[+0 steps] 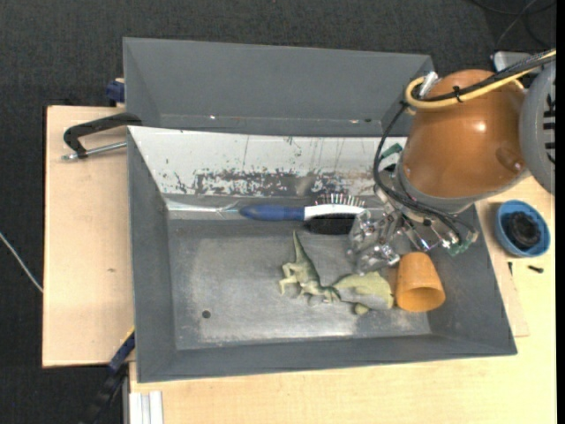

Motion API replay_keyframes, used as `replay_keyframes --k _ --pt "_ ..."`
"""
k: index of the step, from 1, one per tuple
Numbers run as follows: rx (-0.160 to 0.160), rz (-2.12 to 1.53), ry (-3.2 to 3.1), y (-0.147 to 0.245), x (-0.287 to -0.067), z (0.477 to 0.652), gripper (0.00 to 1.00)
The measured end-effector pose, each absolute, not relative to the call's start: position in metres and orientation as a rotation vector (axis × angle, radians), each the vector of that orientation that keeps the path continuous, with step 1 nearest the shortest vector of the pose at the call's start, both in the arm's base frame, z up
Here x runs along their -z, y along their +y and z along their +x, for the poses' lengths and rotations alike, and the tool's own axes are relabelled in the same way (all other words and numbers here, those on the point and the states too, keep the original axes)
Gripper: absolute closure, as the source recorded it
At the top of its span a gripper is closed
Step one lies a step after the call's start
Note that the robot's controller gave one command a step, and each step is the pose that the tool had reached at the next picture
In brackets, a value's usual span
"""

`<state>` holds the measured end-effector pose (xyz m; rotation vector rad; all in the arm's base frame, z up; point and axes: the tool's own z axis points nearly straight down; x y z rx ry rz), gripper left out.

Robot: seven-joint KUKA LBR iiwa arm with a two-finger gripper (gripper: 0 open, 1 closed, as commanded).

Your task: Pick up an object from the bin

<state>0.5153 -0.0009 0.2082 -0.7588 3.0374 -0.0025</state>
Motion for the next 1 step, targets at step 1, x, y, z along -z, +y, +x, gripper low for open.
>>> replay_keyframes --k 1 --pt "-0.001 -0.759 3.042 -0.0007 -0.2062 0.5141 0.0"
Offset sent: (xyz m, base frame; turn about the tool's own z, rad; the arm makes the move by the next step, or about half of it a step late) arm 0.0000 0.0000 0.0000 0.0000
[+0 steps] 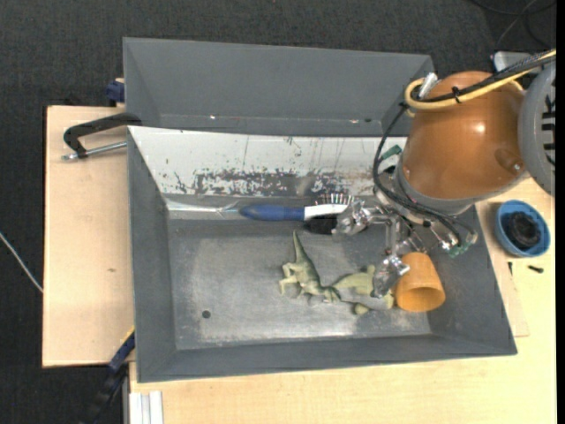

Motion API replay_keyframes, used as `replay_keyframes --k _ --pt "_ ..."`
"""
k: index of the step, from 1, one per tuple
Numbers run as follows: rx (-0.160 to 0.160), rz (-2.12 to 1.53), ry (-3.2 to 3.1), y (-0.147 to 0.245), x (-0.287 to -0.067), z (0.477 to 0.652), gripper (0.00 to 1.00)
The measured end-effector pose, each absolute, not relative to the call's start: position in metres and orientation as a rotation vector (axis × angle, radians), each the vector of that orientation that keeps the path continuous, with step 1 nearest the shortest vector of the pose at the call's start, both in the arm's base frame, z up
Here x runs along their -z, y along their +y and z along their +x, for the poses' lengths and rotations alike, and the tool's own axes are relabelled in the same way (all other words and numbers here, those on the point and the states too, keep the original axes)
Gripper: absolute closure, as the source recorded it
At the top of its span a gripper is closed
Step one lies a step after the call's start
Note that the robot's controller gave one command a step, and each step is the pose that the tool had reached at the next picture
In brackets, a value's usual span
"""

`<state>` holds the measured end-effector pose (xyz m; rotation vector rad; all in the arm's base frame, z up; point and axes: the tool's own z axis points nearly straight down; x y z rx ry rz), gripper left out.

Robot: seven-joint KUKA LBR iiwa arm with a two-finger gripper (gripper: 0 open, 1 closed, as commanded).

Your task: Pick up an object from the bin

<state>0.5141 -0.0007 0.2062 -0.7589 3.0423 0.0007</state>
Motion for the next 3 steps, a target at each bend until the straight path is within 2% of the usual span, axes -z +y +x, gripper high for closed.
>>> replay_keyframes --k 1,2,3 --pt "-0.003 -1.144 2.93 -0.0227 -0.0956 0.5341 0.0" --pt "-0.001 -1.141 2.925 -0.0221 -0.0987 0.5356 1.0" --pt "-0.002 -1.141 2.925 -0.0221 -0.0985 0.5355 0.0"
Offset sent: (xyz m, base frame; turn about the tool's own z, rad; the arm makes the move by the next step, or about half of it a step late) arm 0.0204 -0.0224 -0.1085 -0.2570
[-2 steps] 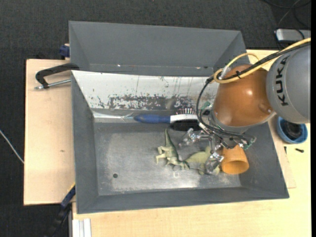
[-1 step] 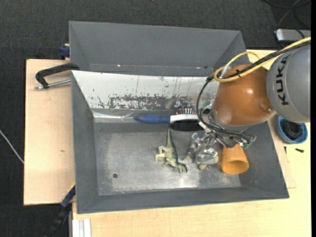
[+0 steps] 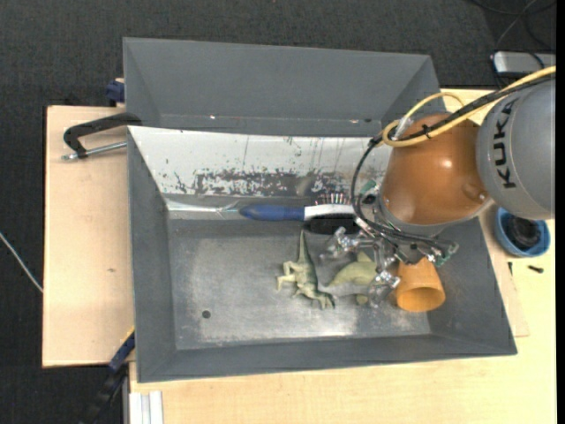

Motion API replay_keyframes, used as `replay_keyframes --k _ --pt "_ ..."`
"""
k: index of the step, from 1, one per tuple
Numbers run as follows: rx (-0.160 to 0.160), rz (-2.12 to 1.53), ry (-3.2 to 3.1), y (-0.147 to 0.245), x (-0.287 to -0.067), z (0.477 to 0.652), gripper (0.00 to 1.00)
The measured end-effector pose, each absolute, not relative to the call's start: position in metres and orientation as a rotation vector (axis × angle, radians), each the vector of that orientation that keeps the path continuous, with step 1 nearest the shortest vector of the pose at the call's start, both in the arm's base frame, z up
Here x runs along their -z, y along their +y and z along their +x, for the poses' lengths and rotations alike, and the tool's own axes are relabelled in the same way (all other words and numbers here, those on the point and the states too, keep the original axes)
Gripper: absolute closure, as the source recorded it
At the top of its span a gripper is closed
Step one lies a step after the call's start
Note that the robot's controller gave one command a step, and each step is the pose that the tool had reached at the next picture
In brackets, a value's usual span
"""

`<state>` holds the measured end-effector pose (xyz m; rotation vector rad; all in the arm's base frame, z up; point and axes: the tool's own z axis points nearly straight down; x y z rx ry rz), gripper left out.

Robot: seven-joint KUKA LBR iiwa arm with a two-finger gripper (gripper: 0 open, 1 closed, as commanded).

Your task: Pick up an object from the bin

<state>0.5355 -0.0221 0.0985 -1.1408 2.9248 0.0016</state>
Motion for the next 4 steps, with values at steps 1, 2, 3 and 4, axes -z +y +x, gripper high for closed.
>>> replay_keyframes --k 1,2,3,4 --pt "-0.002 -1.141 2.924 -0.022 -0.0986 0.5355 1.0" --pt "-0.002 -1.141 2.925 -0.022 -0.0985 0.5355 0.0" --pt "-0.002 -1.141 2.924 -0.022 -0.0986 0.5355 1.0" --pt "-0.003 -1.141 2.925 -0.022 -0.0985 0.5355 0.0"
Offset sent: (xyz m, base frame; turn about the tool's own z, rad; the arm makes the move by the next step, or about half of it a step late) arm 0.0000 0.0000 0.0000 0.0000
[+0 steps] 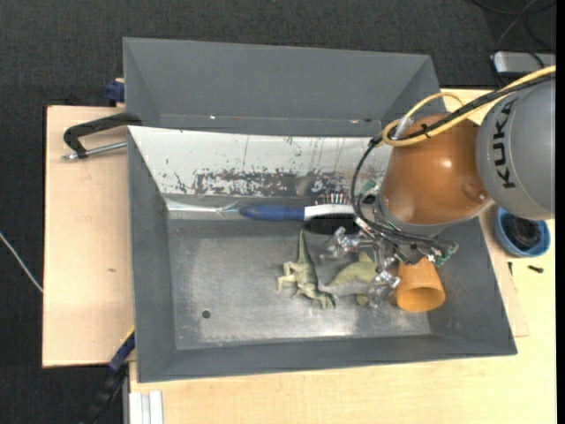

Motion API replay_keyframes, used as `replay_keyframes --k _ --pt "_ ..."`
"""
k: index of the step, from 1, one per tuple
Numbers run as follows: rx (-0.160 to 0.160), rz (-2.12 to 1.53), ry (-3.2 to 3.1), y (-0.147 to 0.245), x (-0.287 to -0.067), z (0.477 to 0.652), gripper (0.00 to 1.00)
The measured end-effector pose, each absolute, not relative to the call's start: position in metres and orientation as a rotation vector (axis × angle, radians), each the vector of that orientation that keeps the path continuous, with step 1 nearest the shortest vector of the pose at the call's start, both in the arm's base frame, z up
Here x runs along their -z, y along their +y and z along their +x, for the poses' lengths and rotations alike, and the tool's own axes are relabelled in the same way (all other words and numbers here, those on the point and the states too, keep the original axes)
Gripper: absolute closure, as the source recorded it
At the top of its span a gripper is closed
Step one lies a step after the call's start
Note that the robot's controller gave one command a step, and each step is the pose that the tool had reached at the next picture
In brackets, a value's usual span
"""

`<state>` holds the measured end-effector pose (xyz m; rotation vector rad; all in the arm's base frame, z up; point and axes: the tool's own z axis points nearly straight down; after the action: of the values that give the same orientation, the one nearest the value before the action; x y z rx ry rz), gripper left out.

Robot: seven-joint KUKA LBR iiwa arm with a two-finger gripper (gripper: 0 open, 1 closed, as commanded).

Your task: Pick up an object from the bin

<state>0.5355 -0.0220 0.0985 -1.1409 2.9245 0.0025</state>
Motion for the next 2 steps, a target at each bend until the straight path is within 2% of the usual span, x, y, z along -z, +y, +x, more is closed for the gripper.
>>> replay_keyframes --k 1,2 --pt "-0.003 -1.141 2.924 -0.022 -0.0986 0.5355 1.0" --pt "-0.003 -1.141 2.924 -0.022 -0.0985 0.5355 0.0"
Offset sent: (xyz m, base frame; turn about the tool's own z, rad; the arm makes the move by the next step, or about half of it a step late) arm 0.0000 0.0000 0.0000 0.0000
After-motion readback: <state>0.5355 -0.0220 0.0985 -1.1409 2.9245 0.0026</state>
